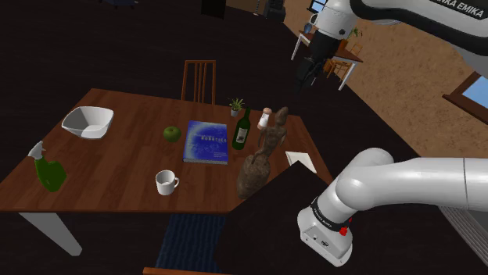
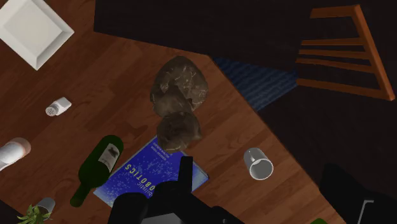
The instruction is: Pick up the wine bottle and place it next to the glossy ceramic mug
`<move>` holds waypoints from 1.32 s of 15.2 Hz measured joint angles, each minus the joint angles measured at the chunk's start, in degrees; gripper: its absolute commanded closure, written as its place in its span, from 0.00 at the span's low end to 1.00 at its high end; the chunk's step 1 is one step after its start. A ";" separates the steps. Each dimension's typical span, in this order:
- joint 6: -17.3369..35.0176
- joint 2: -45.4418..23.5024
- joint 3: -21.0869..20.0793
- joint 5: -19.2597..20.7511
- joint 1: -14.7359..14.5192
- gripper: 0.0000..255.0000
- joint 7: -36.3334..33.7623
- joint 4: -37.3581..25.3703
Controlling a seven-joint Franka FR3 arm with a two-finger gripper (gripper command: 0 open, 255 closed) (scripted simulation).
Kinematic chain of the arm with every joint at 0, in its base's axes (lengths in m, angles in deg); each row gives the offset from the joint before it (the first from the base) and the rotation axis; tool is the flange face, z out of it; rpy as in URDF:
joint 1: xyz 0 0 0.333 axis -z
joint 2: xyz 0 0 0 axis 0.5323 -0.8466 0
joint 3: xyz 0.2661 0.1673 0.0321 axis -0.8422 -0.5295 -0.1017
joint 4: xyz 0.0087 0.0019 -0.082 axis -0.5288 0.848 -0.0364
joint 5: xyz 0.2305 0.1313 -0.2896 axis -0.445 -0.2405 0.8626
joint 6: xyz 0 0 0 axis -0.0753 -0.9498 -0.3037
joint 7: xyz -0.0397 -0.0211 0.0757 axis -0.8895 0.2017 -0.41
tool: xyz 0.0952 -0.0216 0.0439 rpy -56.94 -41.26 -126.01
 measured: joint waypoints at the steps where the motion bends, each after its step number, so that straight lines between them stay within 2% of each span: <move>1: 0.00 0.00 0.00 0.00 0.00 0.00 0.00 0.00; 5: 5.09 -2.43 1.89 1.56 0.45 0.00 2.89 2.48; 12: 18.51 -10.94 5.79 4.12 1.24 0.00 8.80 6.71; 20: 32.50 -25.32 10.47 5.00 1.54 0.00 15.87 5.31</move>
